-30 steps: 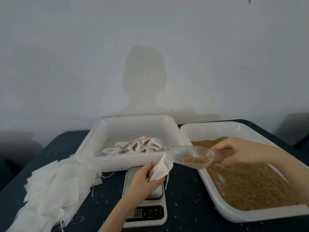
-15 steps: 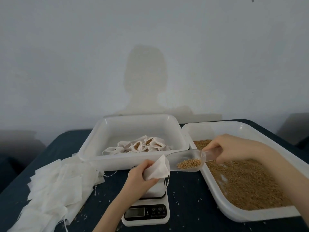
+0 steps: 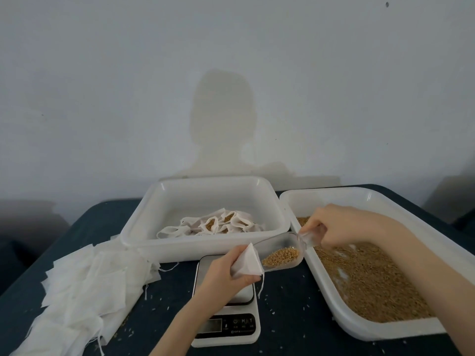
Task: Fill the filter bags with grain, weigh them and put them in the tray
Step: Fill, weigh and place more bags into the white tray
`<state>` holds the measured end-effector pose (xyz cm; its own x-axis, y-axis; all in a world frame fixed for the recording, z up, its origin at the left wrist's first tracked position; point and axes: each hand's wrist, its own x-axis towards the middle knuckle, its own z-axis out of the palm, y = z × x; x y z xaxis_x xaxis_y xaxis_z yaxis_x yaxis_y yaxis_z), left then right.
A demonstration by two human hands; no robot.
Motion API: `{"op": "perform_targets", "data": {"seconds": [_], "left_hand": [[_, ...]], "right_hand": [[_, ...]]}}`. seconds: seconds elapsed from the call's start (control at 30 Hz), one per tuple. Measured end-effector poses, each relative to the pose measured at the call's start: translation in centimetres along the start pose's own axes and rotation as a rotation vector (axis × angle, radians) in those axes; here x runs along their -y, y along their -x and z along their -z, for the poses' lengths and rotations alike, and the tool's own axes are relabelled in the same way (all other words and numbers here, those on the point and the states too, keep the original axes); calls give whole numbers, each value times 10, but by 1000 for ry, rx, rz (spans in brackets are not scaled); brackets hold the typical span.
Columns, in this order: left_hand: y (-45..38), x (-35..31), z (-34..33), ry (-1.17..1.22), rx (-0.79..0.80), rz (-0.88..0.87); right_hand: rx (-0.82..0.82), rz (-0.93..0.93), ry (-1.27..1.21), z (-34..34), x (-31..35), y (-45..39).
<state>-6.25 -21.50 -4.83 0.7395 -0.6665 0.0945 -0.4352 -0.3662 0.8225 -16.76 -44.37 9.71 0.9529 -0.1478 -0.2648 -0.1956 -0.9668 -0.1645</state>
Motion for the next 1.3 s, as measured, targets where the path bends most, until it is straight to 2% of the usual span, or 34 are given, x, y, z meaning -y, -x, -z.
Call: {"op": "perform_targets", "data": {"seconds": [0.13,0.2,0.37,0.53,0.7,0.83,0.93,1.03,1.1,1.2,1.3], "left_hand": [[-1,-2,-5,-90,-33,36],[-1,-5,-8,-74,-69,57],[-5,-13,-10,11,-173,71],[-9,-18,-12,76,-237,59],[-12,-22,-10,55,-279,86],[-15,-19,-5,-3,-256,78],[-18,-15,0,30,-276,73],[-22,-14,5,34,-274,96],[-24,-17,7,37,-262,92],[-27,-22,4,129,-279,84],[-27,-23,0,50,-308,46]], "right_hand": [[-167,39,285,9,22,0],[-298,68,435,14,34,-1],[-480,145,631,22,64,0],[-594,189,829,26,92,3],[-638,213,856,26,99,4],[-631,150,787,20,78,6],[-589,52,632,12,44,6],[-480,-133,408,-7,-2,1],[-387,-226,344,-20,-29,-3],[-197,-310,307,-38,-57,-4],[-97,-354,226,-55,-74,-3]]}}
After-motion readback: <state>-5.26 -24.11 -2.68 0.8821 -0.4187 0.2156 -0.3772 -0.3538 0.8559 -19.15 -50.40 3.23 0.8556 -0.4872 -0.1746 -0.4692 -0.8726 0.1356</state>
